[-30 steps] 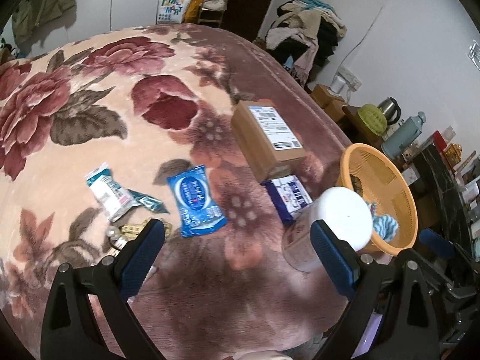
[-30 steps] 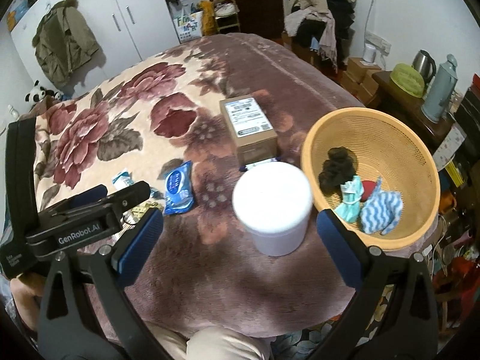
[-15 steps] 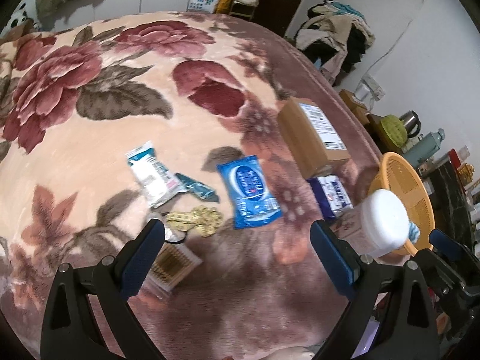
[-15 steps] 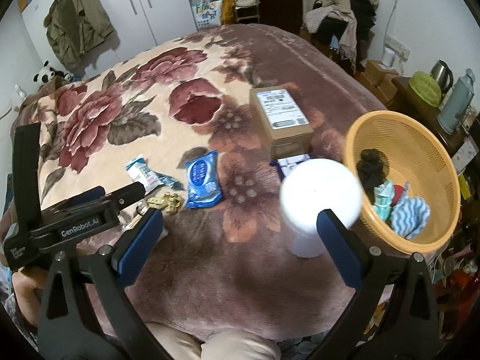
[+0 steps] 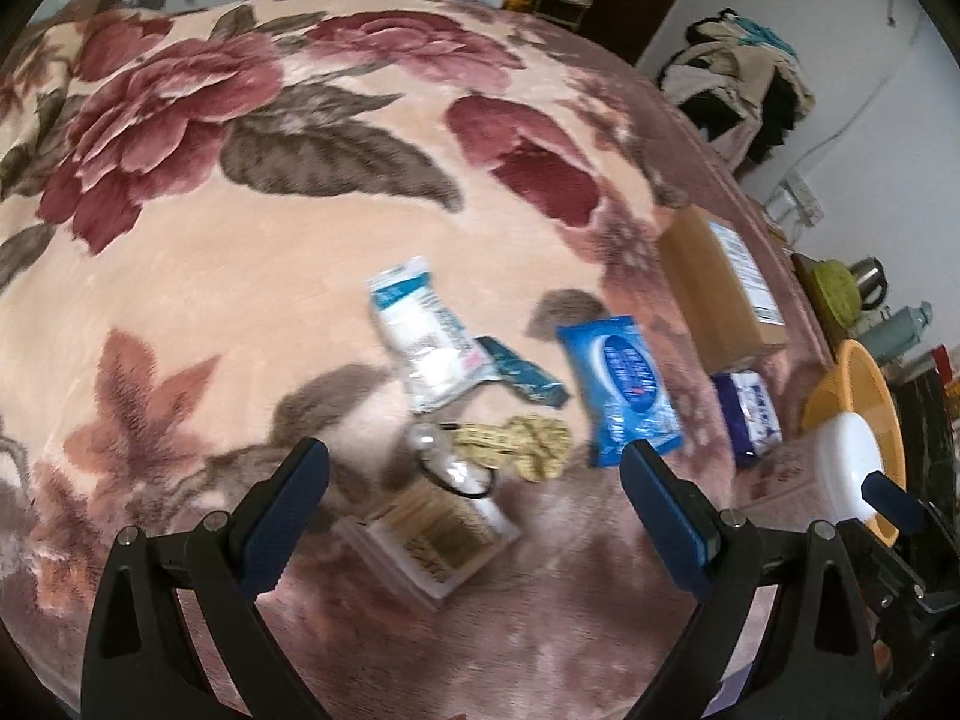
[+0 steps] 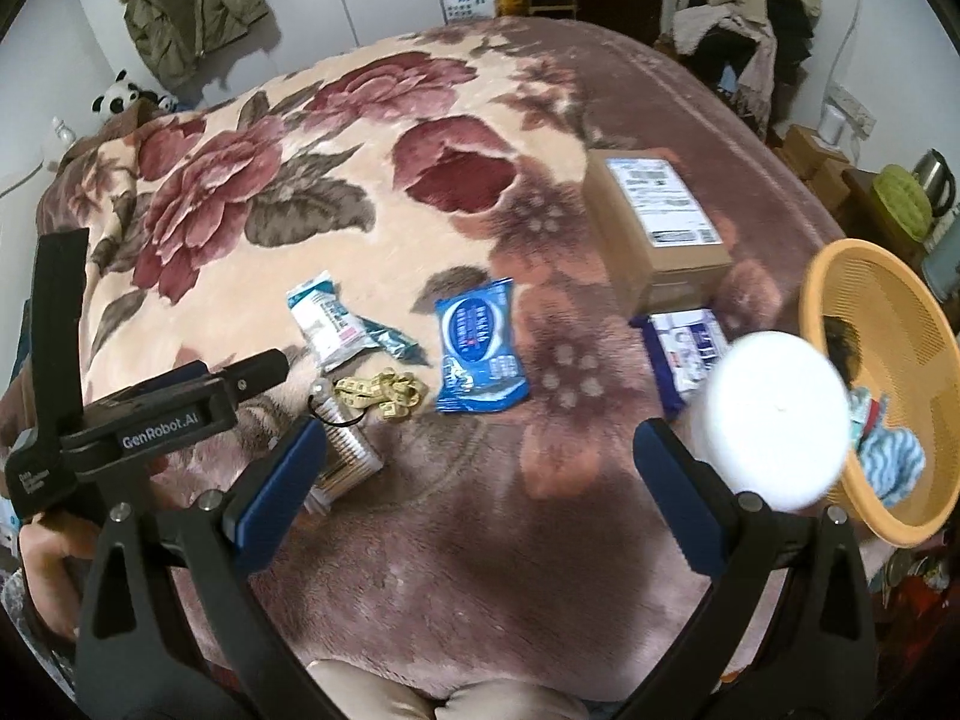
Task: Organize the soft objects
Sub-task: 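Grasp the white tissue pack with the left gripper while the right gripper grasps the blue wipes pack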
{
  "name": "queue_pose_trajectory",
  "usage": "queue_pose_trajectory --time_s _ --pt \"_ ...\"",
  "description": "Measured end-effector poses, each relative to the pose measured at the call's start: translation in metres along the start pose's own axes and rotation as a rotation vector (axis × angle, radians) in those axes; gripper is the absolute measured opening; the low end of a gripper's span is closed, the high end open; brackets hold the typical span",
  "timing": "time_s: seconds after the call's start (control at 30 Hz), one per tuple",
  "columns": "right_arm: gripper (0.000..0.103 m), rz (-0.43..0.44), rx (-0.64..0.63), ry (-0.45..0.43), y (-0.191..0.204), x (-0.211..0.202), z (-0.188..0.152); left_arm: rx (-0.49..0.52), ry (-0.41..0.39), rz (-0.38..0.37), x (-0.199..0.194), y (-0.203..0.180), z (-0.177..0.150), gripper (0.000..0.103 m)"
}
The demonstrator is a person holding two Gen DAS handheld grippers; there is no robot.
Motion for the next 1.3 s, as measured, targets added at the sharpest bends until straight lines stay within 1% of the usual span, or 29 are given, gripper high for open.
queue_pose_trajectory --time_s 0.27,0.4,0.5,0.73,0.87,0.97,1.03,1.1,1.23,1.3 --pt "0.103 0.017 -0.035 0.061 0.014 0.043 0.005 -0.055 0.03 0.044 0.03 0.03 0.005 0.098" --pt "0.103 -0.009 -0.058 0.078 0.014 0.068 0.008 -0.095 0.049 0.061 0.05 0.041 0.01 0.098" --pt "0.103 -0.032 -0.064 0.094 0.011 0.084 0.012 -0.118 0.058 0.07 0.062 0.044 0.013 0.098" --pt "0.102 -0.047 -0.051 0.16 -0.002 0.132 0.018 -0.171 0.08 0.099 0.095 0.044 0.027 0.097" --pt "0.102 -0.052 -0.047 0.175 -0.004 0.148 0.021 -0.2 0.085 0.111 0.108 0.04 0.035 0.096" --pt "0.101 -0.058 -0.048 0.175 -0.004 0.155 0.022 -0.222 0.09 0.129 0.117 0.037 0.041 0.094" --pt "0.099 -0.06 -0.043 0.177 -0.005 0.159 0.024 -0.236 0.094 0.141 0.121 0.036 0.044 0.086" --pt "0.098 -0.061 -0.044 0.177 -0.005 0.162 0.026 -0.243 0.1 0.149 0.125 0.035 0.046 0.086" --pt "0.097 -0.062 -0.053 0.175 -0.003 0.168 0.03 -0.231 0.117 0.165 0.134 0.032 0.049 0.083" --pt "0.095 -0.065 -0.056 0.178 -0.003 0.171 0.031 -0.211 0.122 0.178 0.137 0.031 0.05 0.078"
Point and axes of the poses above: each gripper's, at about its wrist camera, not at the fingertips, and x roughly the way its jaws point, y to its left, z to its top, the point moved 1 cm from there along x, roughly the way its jaws point
